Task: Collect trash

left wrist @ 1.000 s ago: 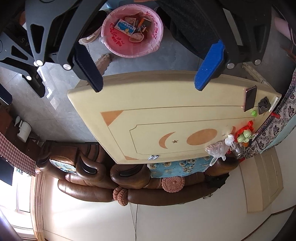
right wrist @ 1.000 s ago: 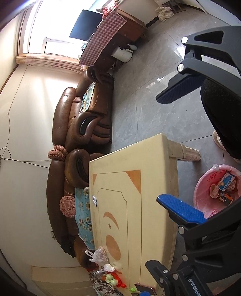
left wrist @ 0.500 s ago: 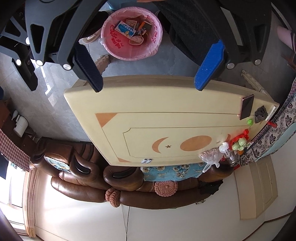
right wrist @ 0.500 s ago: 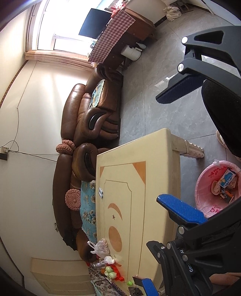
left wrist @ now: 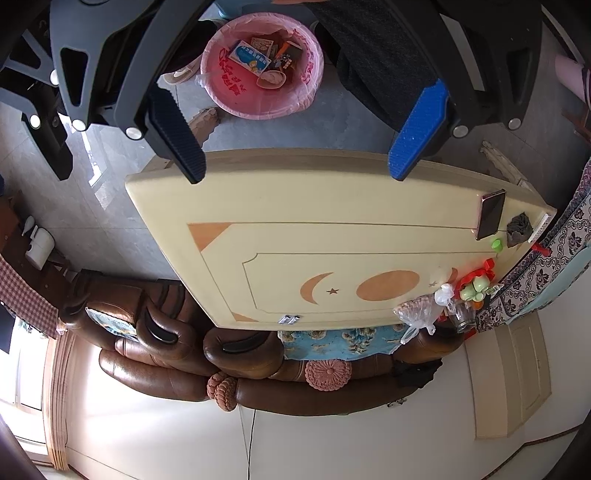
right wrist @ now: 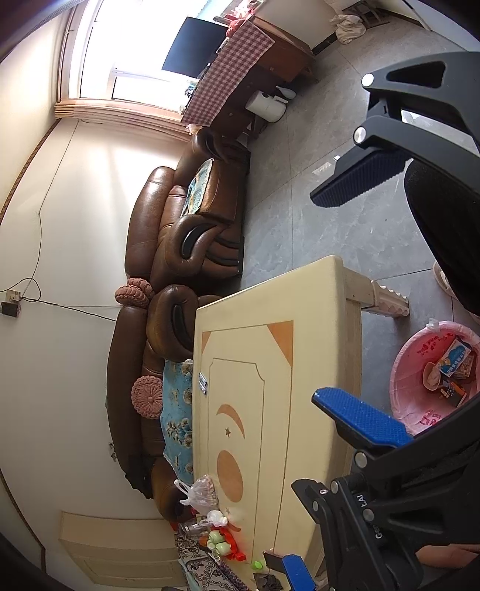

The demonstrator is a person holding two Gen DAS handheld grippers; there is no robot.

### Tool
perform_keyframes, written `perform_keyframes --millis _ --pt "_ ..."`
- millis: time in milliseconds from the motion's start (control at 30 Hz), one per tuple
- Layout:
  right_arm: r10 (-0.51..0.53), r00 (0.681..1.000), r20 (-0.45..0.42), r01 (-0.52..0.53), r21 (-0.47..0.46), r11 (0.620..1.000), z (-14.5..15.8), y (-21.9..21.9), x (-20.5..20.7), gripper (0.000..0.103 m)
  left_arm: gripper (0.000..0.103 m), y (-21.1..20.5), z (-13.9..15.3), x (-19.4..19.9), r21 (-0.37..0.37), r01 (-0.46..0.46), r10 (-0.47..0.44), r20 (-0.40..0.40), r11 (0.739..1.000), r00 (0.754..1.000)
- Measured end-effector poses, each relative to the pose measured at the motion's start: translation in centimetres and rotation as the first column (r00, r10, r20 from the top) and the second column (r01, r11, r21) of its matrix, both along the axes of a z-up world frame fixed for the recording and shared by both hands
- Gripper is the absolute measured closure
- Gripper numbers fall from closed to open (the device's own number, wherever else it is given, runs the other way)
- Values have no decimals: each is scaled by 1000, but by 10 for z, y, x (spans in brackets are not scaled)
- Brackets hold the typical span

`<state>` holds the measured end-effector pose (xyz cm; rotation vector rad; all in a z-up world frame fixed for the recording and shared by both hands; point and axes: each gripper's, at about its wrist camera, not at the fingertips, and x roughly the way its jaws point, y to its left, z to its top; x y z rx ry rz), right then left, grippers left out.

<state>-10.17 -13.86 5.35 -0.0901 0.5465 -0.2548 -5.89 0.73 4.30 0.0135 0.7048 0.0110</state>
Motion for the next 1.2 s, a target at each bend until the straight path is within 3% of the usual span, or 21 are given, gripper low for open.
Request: perform_keyframes --millis 1200 --pt "3 1000 2 -3 -4 1000 0 3 -1 7 6 -1 3 -3 2 -11 11 5 1000 1000"
